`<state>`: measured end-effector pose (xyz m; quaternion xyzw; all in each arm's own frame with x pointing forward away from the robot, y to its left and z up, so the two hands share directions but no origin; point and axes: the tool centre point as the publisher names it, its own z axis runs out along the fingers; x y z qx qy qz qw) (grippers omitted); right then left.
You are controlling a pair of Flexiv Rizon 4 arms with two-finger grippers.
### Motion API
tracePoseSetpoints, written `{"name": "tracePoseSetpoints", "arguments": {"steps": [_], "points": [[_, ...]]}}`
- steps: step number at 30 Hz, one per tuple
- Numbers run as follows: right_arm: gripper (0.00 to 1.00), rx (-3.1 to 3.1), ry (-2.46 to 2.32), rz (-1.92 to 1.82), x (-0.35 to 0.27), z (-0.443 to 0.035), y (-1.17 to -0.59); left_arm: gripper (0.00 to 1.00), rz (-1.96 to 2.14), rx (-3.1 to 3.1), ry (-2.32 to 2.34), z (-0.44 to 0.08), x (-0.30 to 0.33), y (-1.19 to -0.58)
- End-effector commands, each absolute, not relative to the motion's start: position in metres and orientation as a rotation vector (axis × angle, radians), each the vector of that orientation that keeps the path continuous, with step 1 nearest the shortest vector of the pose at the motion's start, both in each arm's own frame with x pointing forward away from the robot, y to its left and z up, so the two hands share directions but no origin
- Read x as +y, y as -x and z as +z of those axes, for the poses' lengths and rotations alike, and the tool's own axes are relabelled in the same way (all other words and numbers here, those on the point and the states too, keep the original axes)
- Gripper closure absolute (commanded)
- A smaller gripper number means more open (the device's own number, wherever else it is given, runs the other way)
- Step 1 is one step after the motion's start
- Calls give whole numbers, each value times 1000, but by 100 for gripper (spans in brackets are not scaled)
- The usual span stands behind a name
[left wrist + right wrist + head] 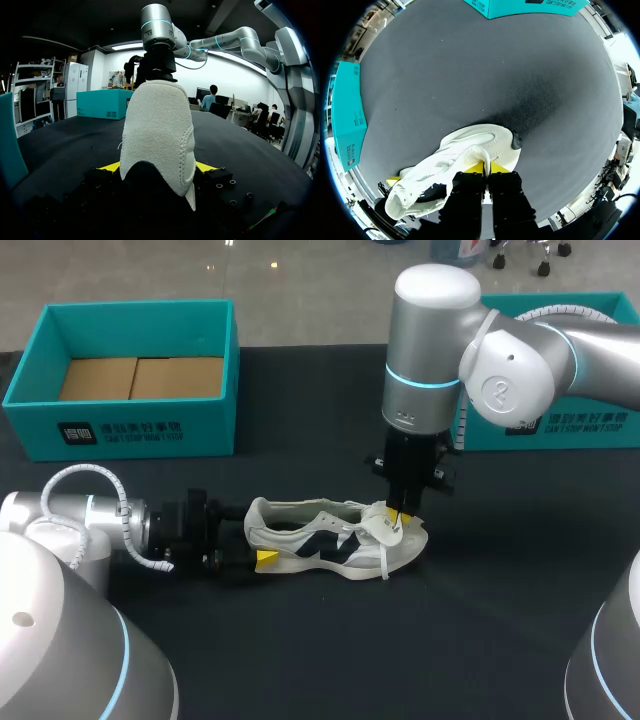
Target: Take the shoe out of the shoebox, open the shoe tongue, remove and reinsert the insole, then place the shoe into the shoebox
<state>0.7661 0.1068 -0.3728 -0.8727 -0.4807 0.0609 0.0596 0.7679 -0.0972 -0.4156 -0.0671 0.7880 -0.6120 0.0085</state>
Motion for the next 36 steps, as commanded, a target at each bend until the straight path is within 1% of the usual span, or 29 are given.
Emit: {"name": "tracePoseSetpoints", "arguments": {"steps": [1,2,3,4,5,6,11,17,20,22,25,27,36], "points": [[82,-1364,2715,193,111,-379,-763,100,-1909,2464,213,-417,-96,-767],[71,-1362,2717,193,111,-379,-762,100,-1909,2464,213,-417,-96,-767],[56,-1361,2719,192,111,-376,-761,100,-1909,2464,213,-417,-96,-767],[32,-1360,2723,189,111,-374,-761,100,-1909,2464,213,-417,-96,-767],[5,-1366,2728,183,111,-370,-760,100,-1909,2464,213,-417,-96,-767],[0,-1370,2734,177,112,-366,-760,100,-1909,2464,213,-417,-96,-767],[0,-1395,2769,124,116,-339,-763,100,-1909,2464,213,-417,-96,-767],[0,-1480,2779,-28,132,-292,-770,100,-1909,2464,213,-417,-96,-767],[0,-1577,2718,-127,143,-274,-773,100,-1909,2464,213,-417,-96,-767],[0,-1749,2646,-201,152,-266,-774,100,-1909,2464,213,-417,-96,-767],[0,-2149,2369,-253,171,-260,-770,100,-1909,2464,213,-417,-96,-767],[0,-2233,2421,-159,176,-260,-771,100,-1909,2464,213,-417,-96,-767],[0,-2233,2421,-159,176,-260,-771,100,-1909,2464,213,-417,-96,-767]]}}
